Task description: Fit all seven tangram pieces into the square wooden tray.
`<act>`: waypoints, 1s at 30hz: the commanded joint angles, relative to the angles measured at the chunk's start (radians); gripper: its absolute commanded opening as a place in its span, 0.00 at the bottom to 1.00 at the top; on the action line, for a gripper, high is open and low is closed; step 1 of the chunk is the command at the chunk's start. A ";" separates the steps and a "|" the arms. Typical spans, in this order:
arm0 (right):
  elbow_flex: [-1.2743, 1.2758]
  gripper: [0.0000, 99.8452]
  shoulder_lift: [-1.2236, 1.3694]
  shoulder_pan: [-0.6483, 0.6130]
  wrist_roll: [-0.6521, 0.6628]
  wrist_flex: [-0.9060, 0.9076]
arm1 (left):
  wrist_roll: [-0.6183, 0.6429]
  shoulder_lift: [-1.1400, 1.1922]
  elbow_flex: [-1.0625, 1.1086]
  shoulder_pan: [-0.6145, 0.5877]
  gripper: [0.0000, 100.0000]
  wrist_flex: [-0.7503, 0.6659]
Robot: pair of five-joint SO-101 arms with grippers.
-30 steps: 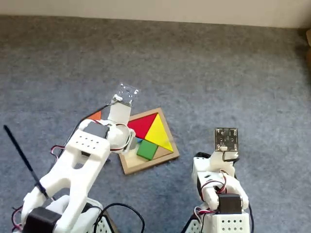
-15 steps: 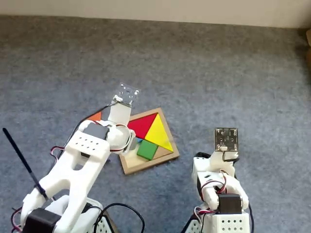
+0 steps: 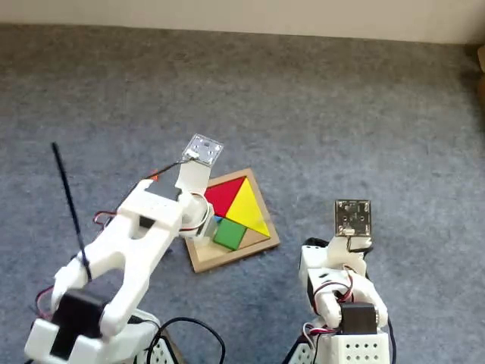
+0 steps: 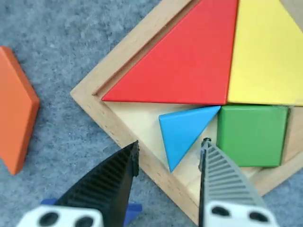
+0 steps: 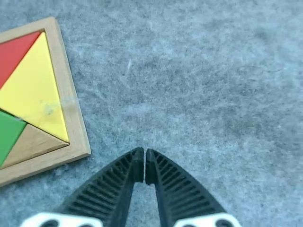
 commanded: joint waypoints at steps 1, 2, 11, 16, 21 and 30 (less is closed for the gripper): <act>0.133 0.03 -0.015 0.012 0.002 0.004 | -0.008 0.068 -0.101 -0.010 0.21 -0.012; 0.133 0.03 -0.015 0.012 0.002 0.004 | -0.008 0.081 -0.107 -0.010 0.21 -0.014; 0.133 0.03 -0.015 0.012 0.002 0.004 | -0.008 0.128 -0.142 0.012 0.15 -0.017; 0.133 0.03 -0.015 0.012 0.003 0.004 | -0.008 0.140 -0.143 0.054 0.14 -0.017; 0.133 0.03 -0.015 0.012 0.003 0.004 | -0.009 0.133 -0.145 0.056 0.07 -0.017; 0.133 0.03 -0.015 0.012 0.005 0.004 | -0.009 -0.027 -0.117 0.058 0.06 -0.009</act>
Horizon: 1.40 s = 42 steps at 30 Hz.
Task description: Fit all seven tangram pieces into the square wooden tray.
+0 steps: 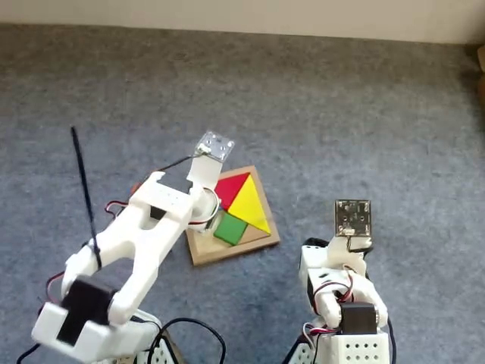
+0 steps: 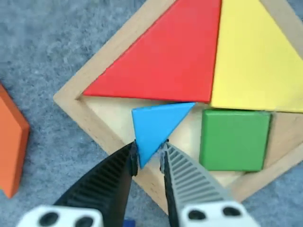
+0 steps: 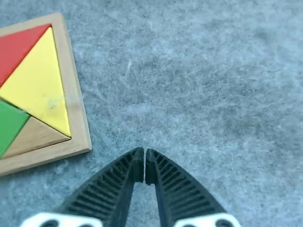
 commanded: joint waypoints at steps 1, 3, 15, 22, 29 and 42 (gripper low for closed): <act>0.133 0.03 -0.015 0.012 0.005 0.004 | -0.005 -0.148 -0.004 0.016 0.06 -0.006; 0.133 0.03 -0.015 0.012 0.006 0.004 | -0.003 -0.191 0.016 0.016 0.06 -0.006; 0.133 0.03 -0.015 0.012 0.006 0.004 | -0.003 -0.243 0.024 0.108 0.06 -0.012; 0.133 0.03 -0.015 0.012 0.006 0.004 | -0.003 -0.243 0.025 0.105 0.06 -0.049; 0.133 0.03 -0.015 0.012 0.006 0.004 | 0.000 -0.242 0.024 0.002 0.18 0.020; 0.133 0.03 -0.015 0.012 0.005 0.004 | -0.106 -0.240 0.105 -0.087 0.22 0.009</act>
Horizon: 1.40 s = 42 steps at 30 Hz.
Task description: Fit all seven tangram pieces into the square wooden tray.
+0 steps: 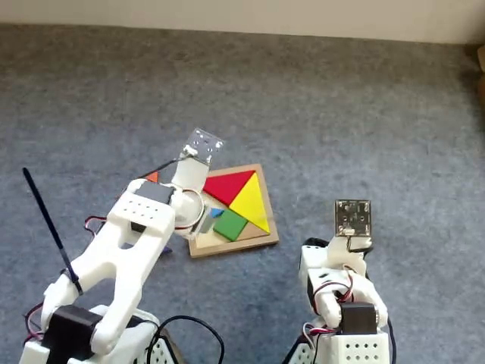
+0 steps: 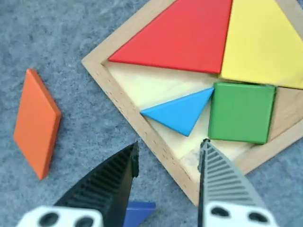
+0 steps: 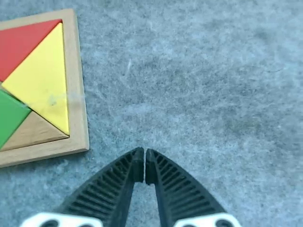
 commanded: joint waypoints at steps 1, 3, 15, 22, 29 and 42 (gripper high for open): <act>0.133 0.03 -0.015 0.012 0.005 0.004 | -0.023 -0.035 -0.002 -0.025 0.22 -0.029; 0.133 0.03 -0.015 0.012 0.005 0.004 | -0.091 -0.035 -0.002 -0.022 0.22 -0.029; 0.133 0.03 -0.015 0.012 0.005 0.004 | -0.275 -0.001 -0.074 -0.021 0.22 -0.048; 0.133 0.03 -0.015 0.012 0.005 0.004 | -0.275 0.300 -0.300 -0.013 0.22 0.066; 0.133 0.03 -0.015 0.012 0.006 0.004 | -0.275 0.398 -0.392 0.053 0.22 0.101; 0.133 0.03 -0.015 0.012 0.006 0.004 | -0.270 0.392 -0.452 0.050 0.18 0.155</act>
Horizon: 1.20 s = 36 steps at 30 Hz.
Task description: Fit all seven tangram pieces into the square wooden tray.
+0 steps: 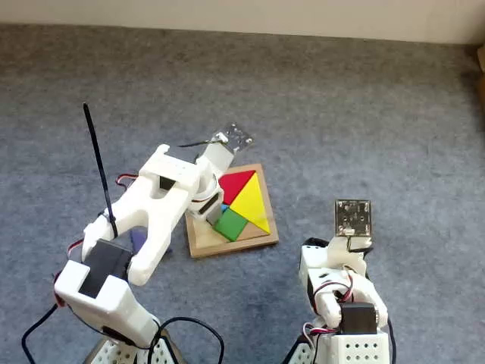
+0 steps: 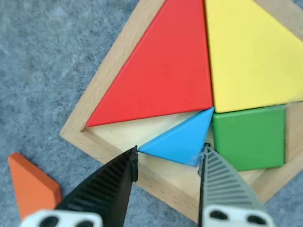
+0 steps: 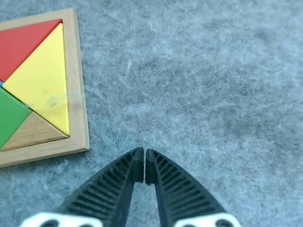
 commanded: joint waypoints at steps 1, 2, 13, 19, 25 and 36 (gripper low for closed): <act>0.133 0.03 -0.015 0.012 0.006 0.004 | -0.009 -0.102 -0.041 0.024 0.18 0.044; 0.133 0.03 -0.015 0.012 0.006 0.004 | -0.009 -0.120 -0.039 0.025 0.17 0.051; 0.133 0.03 -0.015 0.012 0.006 0.004 | 0.014 -0.174 -0.044 0.024 0.18 0.092; 0.133 0.03 -0.015 0.012 0.006 0.004 | -0.075 -0.171 -0.038 0.027 0.22 0.086; 0.133 0.03 -0.015 0.012 0.005 0.004 | -0.175 -0.170 -0.045 0.027 0.22 0.086; 0.133 0.03 -0.015 0.012 0.005 0.004 | -0.235 0.004 -0.154 0.027 0.22 0.094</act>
